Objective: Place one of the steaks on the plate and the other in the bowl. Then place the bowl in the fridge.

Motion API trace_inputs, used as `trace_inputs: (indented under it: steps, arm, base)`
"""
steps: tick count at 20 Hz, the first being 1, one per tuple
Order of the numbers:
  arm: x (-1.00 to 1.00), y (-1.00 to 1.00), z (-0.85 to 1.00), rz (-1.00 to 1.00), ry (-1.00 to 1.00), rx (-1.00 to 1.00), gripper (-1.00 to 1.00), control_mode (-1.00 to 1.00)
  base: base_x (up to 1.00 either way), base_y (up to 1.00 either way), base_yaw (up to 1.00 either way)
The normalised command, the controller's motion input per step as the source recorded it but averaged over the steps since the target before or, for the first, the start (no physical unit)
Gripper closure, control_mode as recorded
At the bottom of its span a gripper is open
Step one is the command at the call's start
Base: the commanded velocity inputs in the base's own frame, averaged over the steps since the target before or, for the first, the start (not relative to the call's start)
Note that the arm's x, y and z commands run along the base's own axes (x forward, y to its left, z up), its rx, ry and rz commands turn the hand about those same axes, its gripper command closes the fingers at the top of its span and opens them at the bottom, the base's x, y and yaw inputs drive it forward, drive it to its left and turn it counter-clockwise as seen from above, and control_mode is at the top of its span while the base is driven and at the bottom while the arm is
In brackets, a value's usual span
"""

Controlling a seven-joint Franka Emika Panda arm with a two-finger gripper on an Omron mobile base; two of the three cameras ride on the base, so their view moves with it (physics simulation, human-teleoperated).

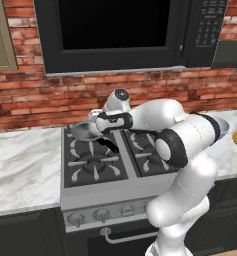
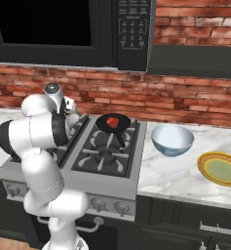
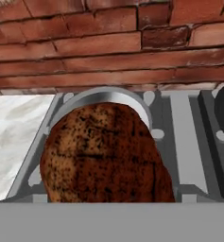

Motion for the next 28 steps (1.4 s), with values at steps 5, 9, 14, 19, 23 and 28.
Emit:
trace_inputs:
  steps: [5, 9, 14, 19, 23, 28]
  arm:
    - [-0.85, -0.28, 0.57, -0.01, -0.01, 0.06, 1.00, -1.00]
    - [-0.84, -0.42, 0.73, -0.03, 0.00, 0.07, 1.00, -1.00]
    - [-0.77, -0.69, 0.48, -0.15, 0.04, 0.01, 1.00, -1.00]
    - [-0.43, -0.74, 0.05, -0.17, 0.25, -0.06, 1.00, -1.00]
    - [-0.16, -0.97, 0.00, -0.12, 0.38, -0.05, 1.00, -1.00]
    - [-0.16, -1.00, 0.00, -0.02, 0.26, 0.00, 1.00, -1.00]
  base:
    - [0.00, 0.00, 0.00]
    - [0.00, 0.00, 0.00]
    - [0.00, 0.00, 0.00]
    - [0.00, 0.00, 0.00]
    - [0.00, 0.00, 0.00]
    - [0.00, 0.00, 0.00]
